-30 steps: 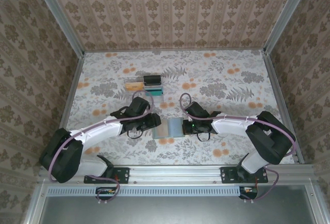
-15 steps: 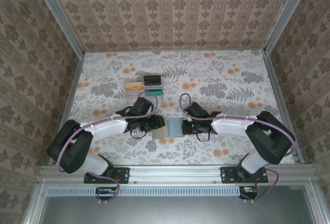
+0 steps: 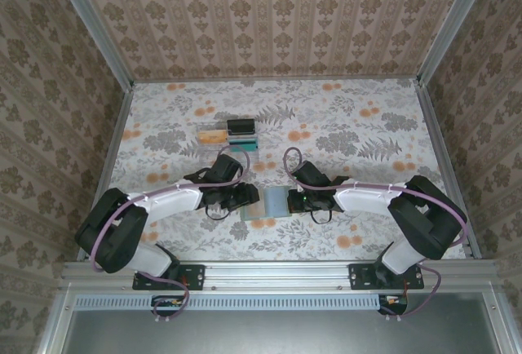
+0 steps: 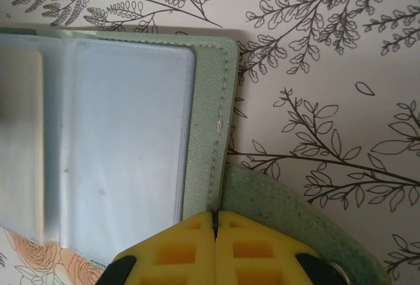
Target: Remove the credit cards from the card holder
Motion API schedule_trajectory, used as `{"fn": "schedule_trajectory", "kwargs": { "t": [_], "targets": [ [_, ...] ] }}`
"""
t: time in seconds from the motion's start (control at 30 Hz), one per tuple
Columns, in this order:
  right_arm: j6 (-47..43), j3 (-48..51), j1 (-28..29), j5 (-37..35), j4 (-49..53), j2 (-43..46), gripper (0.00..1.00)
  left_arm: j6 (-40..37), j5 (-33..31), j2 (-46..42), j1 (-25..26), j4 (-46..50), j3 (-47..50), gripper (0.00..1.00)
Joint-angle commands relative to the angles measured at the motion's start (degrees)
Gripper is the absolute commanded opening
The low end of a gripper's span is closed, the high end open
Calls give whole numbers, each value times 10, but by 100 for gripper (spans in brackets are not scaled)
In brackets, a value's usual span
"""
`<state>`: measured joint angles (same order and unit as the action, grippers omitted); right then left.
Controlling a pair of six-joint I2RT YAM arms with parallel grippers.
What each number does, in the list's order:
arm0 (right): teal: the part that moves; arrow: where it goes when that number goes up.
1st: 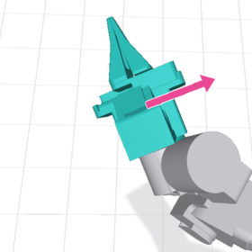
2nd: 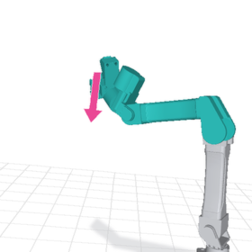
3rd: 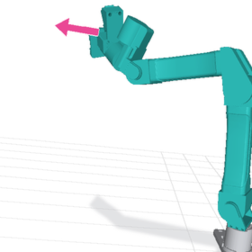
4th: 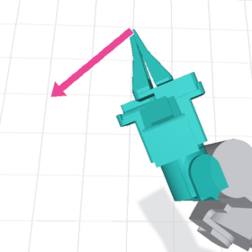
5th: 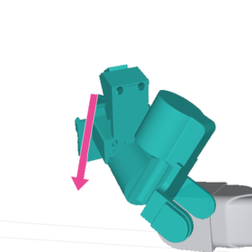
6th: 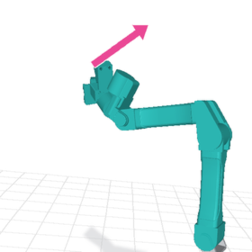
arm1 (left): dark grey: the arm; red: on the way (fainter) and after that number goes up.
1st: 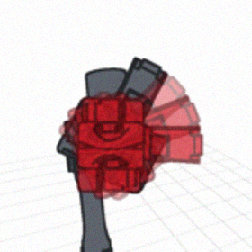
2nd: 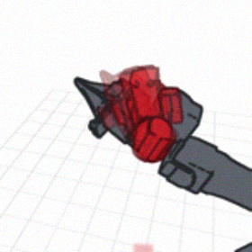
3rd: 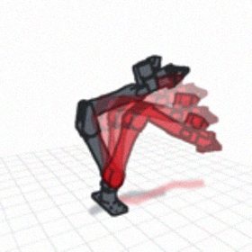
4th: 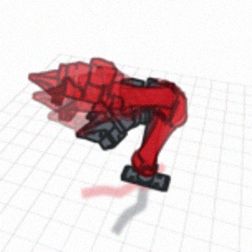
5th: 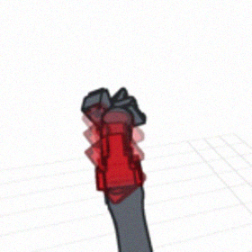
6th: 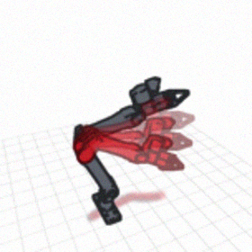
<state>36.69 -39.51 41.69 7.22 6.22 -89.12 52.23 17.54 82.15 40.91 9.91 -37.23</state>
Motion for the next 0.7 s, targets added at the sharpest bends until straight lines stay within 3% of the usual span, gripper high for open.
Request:
{"fn": "schedule_trajectory", "kwargs": {
  "t": [0.0,0.67],
  "targets": [
    [9,12,8,-3,14,-17,6,-16,-9,7,5,24,-13,48],
    [9,7,10,-1,14,-22,5,17,99,54,9,-122,-3,53]
  ]
}}
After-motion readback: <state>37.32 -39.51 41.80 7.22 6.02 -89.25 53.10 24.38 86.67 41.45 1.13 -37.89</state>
